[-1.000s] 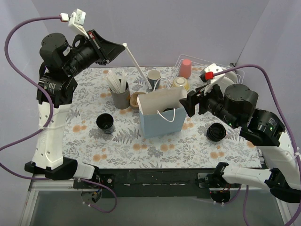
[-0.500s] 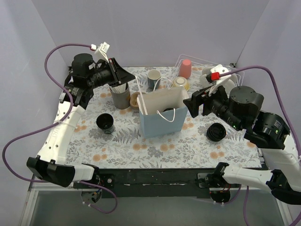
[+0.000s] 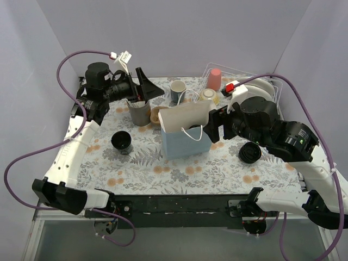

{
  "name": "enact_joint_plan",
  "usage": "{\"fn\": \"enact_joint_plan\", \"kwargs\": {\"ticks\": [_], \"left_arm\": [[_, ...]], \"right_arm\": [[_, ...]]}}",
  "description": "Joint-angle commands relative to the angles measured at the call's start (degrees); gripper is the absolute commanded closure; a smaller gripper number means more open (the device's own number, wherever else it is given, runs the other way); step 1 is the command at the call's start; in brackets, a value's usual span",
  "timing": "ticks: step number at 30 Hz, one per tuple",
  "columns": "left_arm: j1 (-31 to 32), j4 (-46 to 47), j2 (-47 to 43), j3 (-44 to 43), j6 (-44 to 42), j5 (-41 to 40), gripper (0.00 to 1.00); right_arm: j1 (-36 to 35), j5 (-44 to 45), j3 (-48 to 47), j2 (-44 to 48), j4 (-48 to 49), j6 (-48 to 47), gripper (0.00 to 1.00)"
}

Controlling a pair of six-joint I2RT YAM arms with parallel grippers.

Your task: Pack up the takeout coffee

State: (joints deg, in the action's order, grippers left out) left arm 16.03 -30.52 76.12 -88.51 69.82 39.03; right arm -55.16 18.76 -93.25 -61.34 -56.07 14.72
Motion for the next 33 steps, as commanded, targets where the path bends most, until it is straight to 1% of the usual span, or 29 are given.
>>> {"fn": "enact_joint_plan", "kwargs": {"ticks": [1, 3, 5, 6, 7, 13, 16, 25, 33], "left_arm": [[0.23, 4.15, -5.62, 3.77, 1.36, 5.35, 0.02], [0.23, 5.91, -8.34, 7.37, 1.28, 6.5, 0.02], [0.23, 7.57, -10.1, 10.36, 1.46, 6.68, 0.02], [0.23, 8.19, -11.85, 11.24, 1.54, 6.85, 0.02], [0.23, 8.63, -12.56, 11.86, 1.81, 6.94, 0.02], [0.23, 10.22, -16.26, 14.94, 2.34, 7.29, 0.02], [0.23, 13.64, -17.93, 17.4, 4.09, 7.82, 0.02], [0.23, 16.37, -19.16, 19.6, 4.8, 8.87, 0.02], [0.23, 16.37, -20.22, 19.69, 3.92, 9.75, 0.02]], "right_arm": [[-0.13, -5.4, -2.64, 1.83, 0.96, 7.85, 0.13], [-0.13, -5.85, -1.07, 2.8, 3.24, 9.61, 0.13], [-0.13, -4.36, -0.35, 4.21, 4.82, 11.72, 0.12], [-0.13, -4.09, 0.26, 4.65, 5.44, 11.91, 0.12], [-0.13, -3.91, 0.44, 5.26, 5.71, 12.08, 0.07], [-0.13, -2.07, 1.23, 6.06, 7.21, 12.79, 0.05], [-0.13, -2.24, 2.11, 5.8, 7.29, 13.49, 0.04], [-0.13, -1.45, 3.6, 6.58, 8.61, 13.49, 0.04], [-0.13, -0.22, 3.69, 7.02, 10.02, 13.93, 0.04]]}}
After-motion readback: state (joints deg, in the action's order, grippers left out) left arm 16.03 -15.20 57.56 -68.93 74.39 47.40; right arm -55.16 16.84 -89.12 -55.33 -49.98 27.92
